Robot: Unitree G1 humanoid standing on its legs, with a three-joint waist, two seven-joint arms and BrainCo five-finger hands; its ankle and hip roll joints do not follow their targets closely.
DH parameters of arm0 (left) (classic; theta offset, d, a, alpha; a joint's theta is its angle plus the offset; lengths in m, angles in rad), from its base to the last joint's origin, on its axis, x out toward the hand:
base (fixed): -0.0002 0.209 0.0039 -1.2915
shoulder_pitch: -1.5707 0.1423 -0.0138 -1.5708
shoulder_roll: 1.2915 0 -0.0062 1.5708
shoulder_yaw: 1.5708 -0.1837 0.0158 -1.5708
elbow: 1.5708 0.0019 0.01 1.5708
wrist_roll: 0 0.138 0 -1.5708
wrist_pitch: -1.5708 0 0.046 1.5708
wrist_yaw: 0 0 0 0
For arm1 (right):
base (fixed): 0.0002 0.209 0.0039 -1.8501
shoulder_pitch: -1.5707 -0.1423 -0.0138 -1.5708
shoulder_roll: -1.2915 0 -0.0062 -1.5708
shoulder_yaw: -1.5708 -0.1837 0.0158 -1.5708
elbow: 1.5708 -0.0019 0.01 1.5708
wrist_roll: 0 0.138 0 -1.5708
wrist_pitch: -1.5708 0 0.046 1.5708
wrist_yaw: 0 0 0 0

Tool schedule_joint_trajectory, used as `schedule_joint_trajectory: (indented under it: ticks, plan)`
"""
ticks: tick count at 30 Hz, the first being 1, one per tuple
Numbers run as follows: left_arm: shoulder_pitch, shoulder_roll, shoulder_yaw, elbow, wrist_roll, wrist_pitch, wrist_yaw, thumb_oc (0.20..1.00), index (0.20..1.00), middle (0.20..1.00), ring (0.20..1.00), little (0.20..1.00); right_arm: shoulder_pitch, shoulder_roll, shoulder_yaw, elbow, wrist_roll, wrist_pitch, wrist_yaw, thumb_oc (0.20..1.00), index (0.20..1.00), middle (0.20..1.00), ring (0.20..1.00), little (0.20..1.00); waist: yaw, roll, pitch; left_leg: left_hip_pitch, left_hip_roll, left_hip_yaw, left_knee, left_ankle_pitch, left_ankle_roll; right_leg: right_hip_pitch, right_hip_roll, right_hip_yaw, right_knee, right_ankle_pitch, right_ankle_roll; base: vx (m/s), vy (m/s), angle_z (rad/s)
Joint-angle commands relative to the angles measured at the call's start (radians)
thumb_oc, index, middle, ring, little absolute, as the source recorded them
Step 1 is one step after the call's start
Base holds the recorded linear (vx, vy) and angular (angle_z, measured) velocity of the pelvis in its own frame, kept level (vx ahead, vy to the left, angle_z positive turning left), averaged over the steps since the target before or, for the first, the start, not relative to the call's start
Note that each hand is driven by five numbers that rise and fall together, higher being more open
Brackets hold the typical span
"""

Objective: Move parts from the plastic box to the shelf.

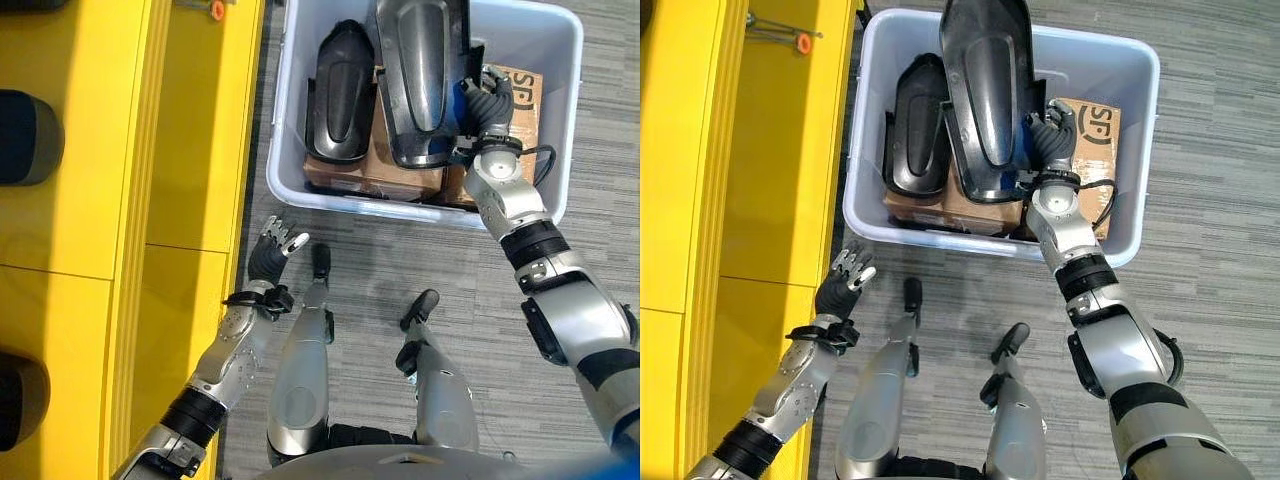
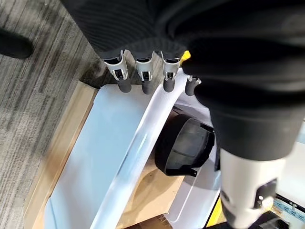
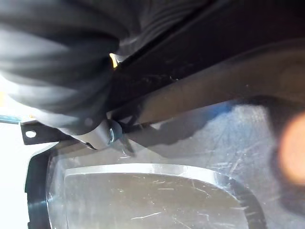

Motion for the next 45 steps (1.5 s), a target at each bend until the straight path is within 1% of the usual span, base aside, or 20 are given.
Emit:
schedule_joint_trajectory:
  ticks: [1, 7, 14, 16, 18, 19, 20, 21, 22, 23, 25, 28, 29, 30, 31, 32, 33, 37, 41, 45]
  plan:
    - [0.08, 0.017, 0.026, -0.049, 0.0, -0.012, -0.024, 1.0, 1.0, 1.0, 1.0, 1.0, 0.067, 0.033, -0.009, -0.095, 0.038, -0.097, 0.045, 0.2, 0.2, 0.2, 0.2, 0.2, -0.002, -0.032, -0.102, 0.064, 0.046, -0.033, 0.069, -0.139, -0.057, 0.003, -0.059, 0.006, 0.081, -0.095, 0.064, -0.04, -0.024, -0.07]
    - [0.156, 0.03, 0.11, -0.061, 0.013, 0.018, -0.027, 1.0, 1.0, 1.0, 1.0, 1.0, 0.299, 0.111, 0.007, -0.318, 0.137, -0.098, 0.152, 0.2, 0.2, 0.2, 0.2, 0.2, -0.022, -0.04, -0.143, 0.162, 0.094, -0.019, 0.043, -0.139, -0.058, 0.017, -0.038, 0.052, 0.17, -0.159, 0.042, 0.03, -0.07, -0.22]
    - [0.264, 0.006, 0.204, -0.079, 0.029, 0.049, -0.033, 1.0, 1.0, 1.0, 1.0, 1.0, 0.497, 0.117, 0.053, -0.467, 0.228, -0.06, 0.27, 0.2, 0.2, 0.2, 0.2, 0.2, -0.039, -0.032, -0.187, 0.269, 0.169, 0.002, 0.034, -0.124, -0.071, 0.044, 0.006, 0.071, 0.297, -0.27, 0.01, 0.01, -0.164, -0.17]
    - [0.299, -0.022, 0.224, -0.085, 0.029, 0.059, -0.043, 1.0, 1.0, 1.0, 1.0, 1.0, 0.524, 0.085, 0.057, -0.514, 0.243, -0.041, 0.303, 0.2, 0.2, 0.2, 0.2, 0.2, -0.038, -0.023, -0.197, 0.284, 0.202, -0.001, 0.015, -0.085, -0.084, 0.045, 0.026, 0.052, 0.344, -0.312, -0.012, -0.03, -0.276, -0.1]
    - [0.308, -0.031, 0.224, -0.085, 0.022, 0.057, -0.046, 1.0, 1.0, 1.0, 1.0, 1.0, 0.517, 0.079, 0.065, -0.513, 0.259, -0.045, 0.307, 0.2, 0.2, 0.2, 0.2, 0.2, -0.03, -0.018, -0.192, 0.297, 0.209, -0.014, 0.003, -0.07, -0.098, 0.057, 0.033, 0.047, 0.356, -0.342, -0.009, -0.01, -0.181, 0.03]
    - [0.325, -0.045, 0.221, -0.073, 0.029, 0.061, -0.055, 1.0, 1.0, 1.0, 1.0, 1.0, 0.521, 0.058, 0.065, -0.52, 0.27, -0.045, 0.322, 0.2, 0.2, 0.2, 0.2, 0.2, -0.018, -0.003, -0.203, 0.291, 0.215, -0.038, -0.07, 0.031, -0.122, 0.062, 0.049, 0.024, 0.341, -0.353, -0.022, -0.06, -0.09, 0.11]
    - [0.325, -0.045, 0.221, -0.073, 0.029, 0.061, -0.055, 1.0, 1.0, 1.0, 1.0, 1.0, 0.522, 0.058, 0.065, -0.52, 0.271, -0.045, 0.322, 0.2, 0.2, 0.2, 0.2, 0.2, -0.019, -0.002, -0.204, 0.291, 0.216, -0.039, -0.074, 0.034, -0.123, 0.063, 0.05, 0.023, 0.34, -0.353, -0.023, -0.08, -0.129, 0.2]
    - [0.324, -0.052, 0.212, -0.051, 0.025, 0.067, -0.06, 1.0, 1.0, 1.0, 1.0, 1.0, 0.533, 0.053, 0.06, -0.518, 0.279, -0.049, 0.322, 0.2, 0.2, 0.2, 0.2, 0.2, -0.015, 0.002, -0.222, 0.275, 0.215, -0.041, -0.117, 0.073, -0.14, 0.068, 0.053, 0.002, 0.311, -0.35, -0.028, -0.11, -0.116, 0.38]
    - [0.306, -0.06, 0.195, -0.027, 0.038, 0.076, -0.063, 1.0, 1.0, 1.0, 1.0, 1.0, 0.562, 0.026, 0.029, -0.534, 0.265, -0.056, 0.323, 0.2, 0.2, 0.2, 0.2, 0.2, -0.021, 0.008, -0.245, 0.224, 0.214, -0.013, -0.125, 0.153, -0.161, 0.086, 0.047, -0.054, 0.242, -0.333, -0.038, -0.11, -0.114, 0.47]
    - [0.305, -0.061, 0.194, -0.027, 0.038, 0.076, -0.063, 1.0, 1.0, 1.0, 1.0, 1.0, 0.564, 0.025, 0.028, -0.535, 0.265, -0.056, 0.323, 0.2, 0.2, 0.2, 0.2, 0.2, -0.023, 0.009, -0.246, 0.222, 0.214, -0.017, -0.125, 0.154, -0.161, 0.088, 0.048, -0.058, 0.238, -0.332, -0.039, -0.13, -0.121, 0.91]
    - [0.286, -0.062, 0.188, -0.017, 0.046, 0.079, -0.079, 1.0, 1.0, 1.0, 1.0, 1.0, 0.582, 0.022, 0.018, -0.538, 0.274, -0.063, 0.324, 0.2, 0.2, 0.2, 0.2, 0.2, -0.028, -0.003, -0.258, 0.251, 0.185, 0.018, -0.103, 0.105, -0.138, 0.119, 0.05, -0.094, 0.151, -0.297, -0.044, -0.12, -0.13, 1.32]
    - [0.289, -0.068, 0.196, -0.044, 0.066, 0.079, -0.098, 1.0, 1.0, 1.0, 1.0, 1.0, 0.618, 0.03, 0.018, -0.554, 0.266, -0.064, 0.335, 0.2, 0.2, 0.2, 0.2, 0.2, -0.041, -0.009, -0.291, 0.318, 0.162, -0.002, 0.034, 0.0, -0.118, 0.132, 0.065, -0.123, 0.085, -0.265, -0.06, -0.14, -0.083, 0.69]
    - [0.295, -0.083, 0.208, -0.058, 0.075, 0.084, -0.1, 1.0, 1.0, 1.0, 1.0, 1.0, 0.637, 0.042, 0.016, -0.558, 0.272, -0.056, 0.341, 0.2, 0.2, 0.2, 0.2, 0.2, -0.056, -0.011, -0.32, 0.39, 0.154, 0.002, 0.07, -0.044, -0.116, 0.132, 0.064, -0.148, 0.069, -0.249, -0.064, -0.11, 0.11, 0.83]
    - [0.297, -0.1, 0.218, -0.058, 0.081, 0.085, -0.097, 1.0, 1.0, 1.0, 1.0, 1.0, 0.67, 0.052, 0.011, -0.57, 0.283, -0.049, 0.346, 0.2, 0.2, 0.2, 0.2, 0.2, -0.07, -0.005, -0.35, 0.442, 0.136, -0.014, 0.066, -0.089, -0.115, 0.129, 0.06, -0.159, 0.067, -0.235, -0.055, -0.12, 0.225, 0.97]
    - [0.29, -0.108, 0.217, -0.059, 0.095, 0.089, -0.095, 1.0, 1.0, 1.0, 1.0, 1.0, 0.682, 0.056, -0.008, -0.578, 0.283, -0.048, 0.34, 0.2, 0.2, 0.2, 0.2, 0.2, -0.089, 0.004, -0.37, 0.444, 0.121, 0.013, 0.015, -0.131, -0.099, 0.125, 0.044, -0.174, 0.078, -0.218, -0.039, -0.11, 0.283, 1.09]
    - [0.282, -0.109, 0.216, -0.059, 0.102, 0.086, -0.093, 1.0, 1.0, 1.0, 1.0, 1.0, 0.692, 0.056, -0.022, -0.582, 0.277, -0.05, 0.335, 0.2, 0.2, 0.2, 0.2, 0.2, -0.102, 0.007, -0.376, 0.439, 0.127, 0.052, -0.002, -0.139, -0.095, 0.126, 0.026, -0.182, 0.085, -0.208, -0.032, -0.07, 0.199, 0.82]
    - [0.281, -0.109, 0.215, -0.058, 0.102, 0.086, -0.093, 1.0, 1.0, 1.0, 1.0, 1.0, 0.693, 0.056, -0.022, -0.583, 0.276, -0.05, 0.335, 0.2, 0.2, 0.2, 0.2, 0.2, -0.102, 0.007, -0.376, 0.44, 0.125, 0.052, -0.003, -0.138, -0.094, 0.126, 0.024, -0.182, 0.086, -0.208, -0.031, -0.04, 0.173, 0.97]
    - [0.284, -0.109, 0.228, -0.056, 0.119, 0.09, -0.095, 1.0, 1.0, 1.0, 1.0, 1.0, 0.721, 0.081, -0.042, -0.582, 0.277, -0.041, 0.33, 0.2, 0.2, 0.2, 0.2, 0.2, -0.093, 0.009, -0.387, 0.443, 0.093, 0.092, -0.02, -0.219, -0.073, 0.156, -0.029, -0.2, 0.083, -0.162, -0.003, -0.04, 0.213, 0.59]
    - [0.3, -0.108, 0.263, -0.059, 0.13, 0.086, -0.088, 1.0, 1.0, 1.0, 1.0, 1.0, 0.715, 0.115, -0.045, -0.564, 0.279, -0.031, 0.332, 0.2, 0.2, 0.2, 0.2, 0.2, -0.051, -0.01, -0.389, 0.43, 0.016, 0.075, -0.03, -0.258, -0.028, 0.188, -0.092, -0.225, 0.055, -0.077, 0.05, -0.07, 0.27, 0.21]
    - [0.303, -0.117, 0.284, -0.062, 0.141, 0.086, -0.07, 1.0, 1.0, 1.0, 1.0, 1.0, 0.722, 0.134, -0.052, -0.562, 0.282, -0.026, 0.331, 0.2, 0.2, 0.2, 0.2, 0.2, -0.022, -0.026, -0.386, 0.424, -0.037, 0.049, -0.034, -0.28, 0.0, 0.207, -0.138, -0.241, 0.043, -0.024, 0.084, -0.06, 0.238, 0.21]
